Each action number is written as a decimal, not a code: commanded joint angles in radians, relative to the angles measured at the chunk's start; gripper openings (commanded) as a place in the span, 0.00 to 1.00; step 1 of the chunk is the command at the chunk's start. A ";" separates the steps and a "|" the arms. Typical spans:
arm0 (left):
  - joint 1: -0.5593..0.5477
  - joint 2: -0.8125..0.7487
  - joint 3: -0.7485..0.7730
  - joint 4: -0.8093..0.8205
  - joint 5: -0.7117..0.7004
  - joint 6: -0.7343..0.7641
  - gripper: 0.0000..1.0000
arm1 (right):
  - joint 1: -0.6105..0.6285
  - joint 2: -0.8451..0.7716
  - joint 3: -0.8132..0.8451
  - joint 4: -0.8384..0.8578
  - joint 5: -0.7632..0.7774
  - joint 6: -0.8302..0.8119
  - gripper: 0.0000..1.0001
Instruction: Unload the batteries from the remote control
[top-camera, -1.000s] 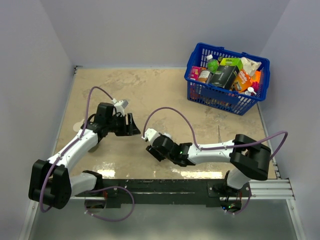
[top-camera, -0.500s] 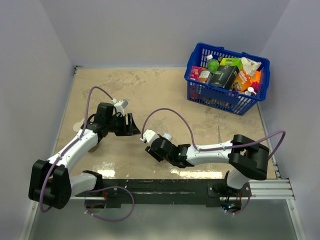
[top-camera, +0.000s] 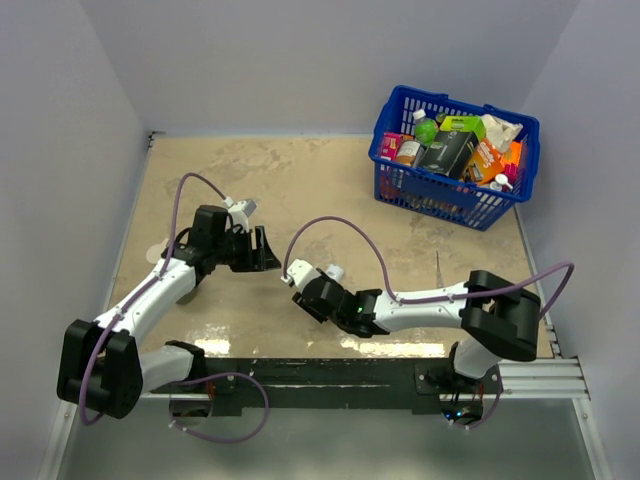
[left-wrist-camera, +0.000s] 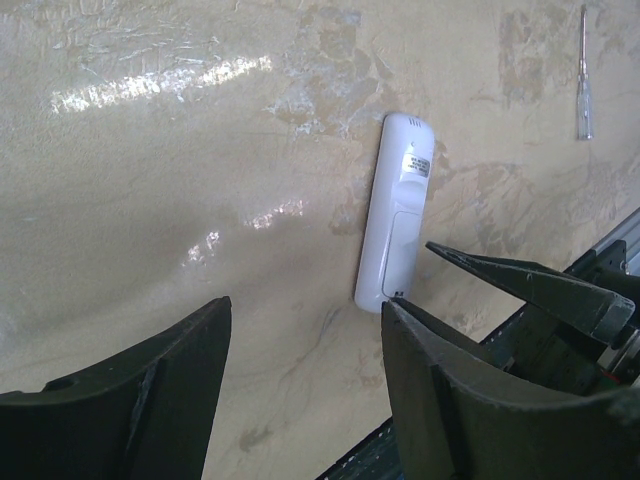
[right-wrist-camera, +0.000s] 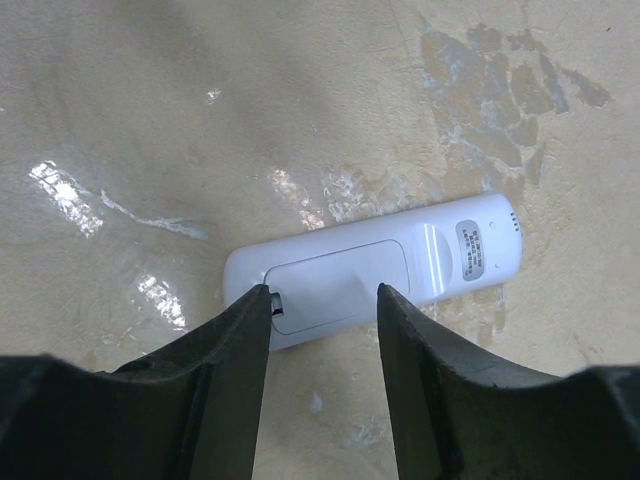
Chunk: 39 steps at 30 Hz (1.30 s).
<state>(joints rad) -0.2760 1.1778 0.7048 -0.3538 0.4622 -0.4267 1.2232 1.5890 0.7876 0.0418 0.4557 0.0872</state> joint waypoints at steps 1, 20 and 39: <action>0.001 -0.023 -0.005 0.026 0.003 0.008 0.66 | -0.002 -0.053 0.038 -0.020 0.067 0.005 0.48; 0.000 -0.024 -0.007 0.024 0.000 0.008 0.66 | -0.002 -0.119 0.006 -0.034 0.098 0.048 0.47; 0.000 -0.024 -0.005 0.027 0.004 0.011 0.66 | -0.002 -0.242 -0.067 -0.103 0.039 0.361 0.49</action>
<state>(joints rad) -0.2760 1.1774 0.7048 -0.3542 0.4614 -0.4263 1.2228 1.3521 0.7071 -0.0765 0.5144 0.3504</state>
